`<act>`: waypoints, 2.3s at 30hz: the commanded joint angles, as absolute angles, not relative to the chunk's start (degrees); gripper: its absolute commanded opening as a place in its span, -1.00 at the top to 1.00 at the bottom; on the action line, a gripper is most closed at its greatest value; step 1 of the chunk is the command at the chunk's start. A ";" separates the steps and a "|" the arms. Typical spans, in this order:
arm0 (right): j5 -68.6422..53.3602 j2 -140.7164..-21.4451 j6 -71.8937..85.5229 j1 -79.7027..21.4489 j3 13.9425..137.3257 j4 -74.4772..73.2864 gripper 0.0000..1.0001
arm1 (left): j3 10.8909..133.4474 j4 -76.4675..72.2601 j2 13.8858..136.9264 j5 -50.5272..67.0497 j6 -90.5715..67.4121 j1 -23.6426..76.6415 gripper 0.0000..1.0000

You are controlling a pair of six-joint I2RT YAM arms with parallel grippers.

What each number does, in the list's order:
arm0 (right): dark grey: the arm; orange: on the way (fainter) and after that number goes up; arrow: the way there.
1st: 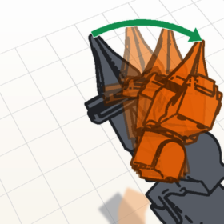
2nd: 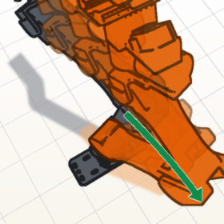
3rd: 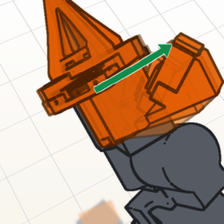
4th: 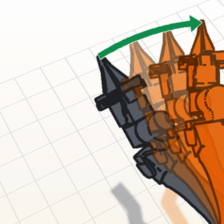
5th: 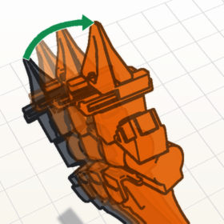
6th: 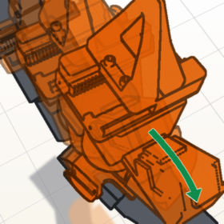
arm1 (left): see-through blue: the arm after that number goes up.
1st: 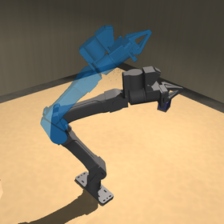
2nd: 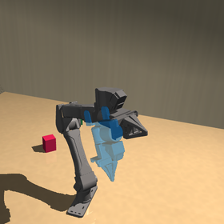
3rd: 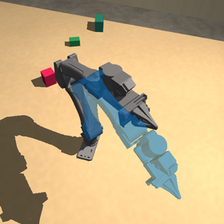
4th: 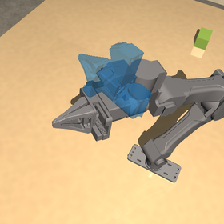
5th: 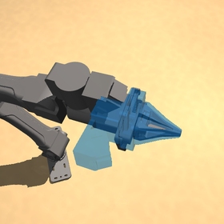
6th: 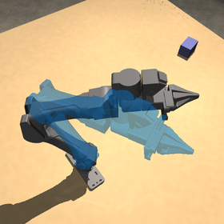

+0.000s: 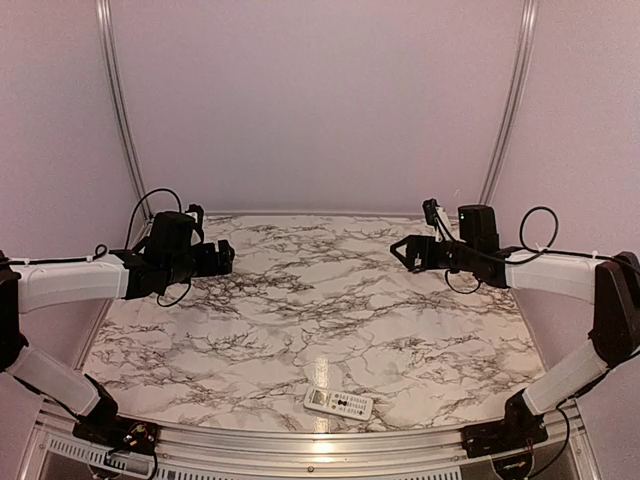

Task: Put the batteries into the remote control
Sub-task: Move the right arm with the battery to the center of the board.

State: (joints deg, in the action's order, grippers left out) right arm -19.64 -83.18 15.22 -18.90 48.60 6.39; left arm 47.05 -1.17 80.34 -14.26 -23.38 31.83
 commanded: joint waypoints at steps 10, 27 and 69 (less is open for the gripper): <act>-5.07 -86.48 19.88 -19.29 58.99 -7.84 -0.97 | 46.74 -2.00 79.30 -18.16 -23.58 32.17 -0.98; 8.84 -104.40 38.21 -15.55 75.73 -24.16 -0.97 | 43.28 -4.91 76.74 -18.74 -26.93 32.17 -0.98; 14.53 -126.46 51.53 -15.63 94.05 -36.04 -0.24 | 40.98 -4.67 75.34 -22.38 -26.93 32.17 -0.98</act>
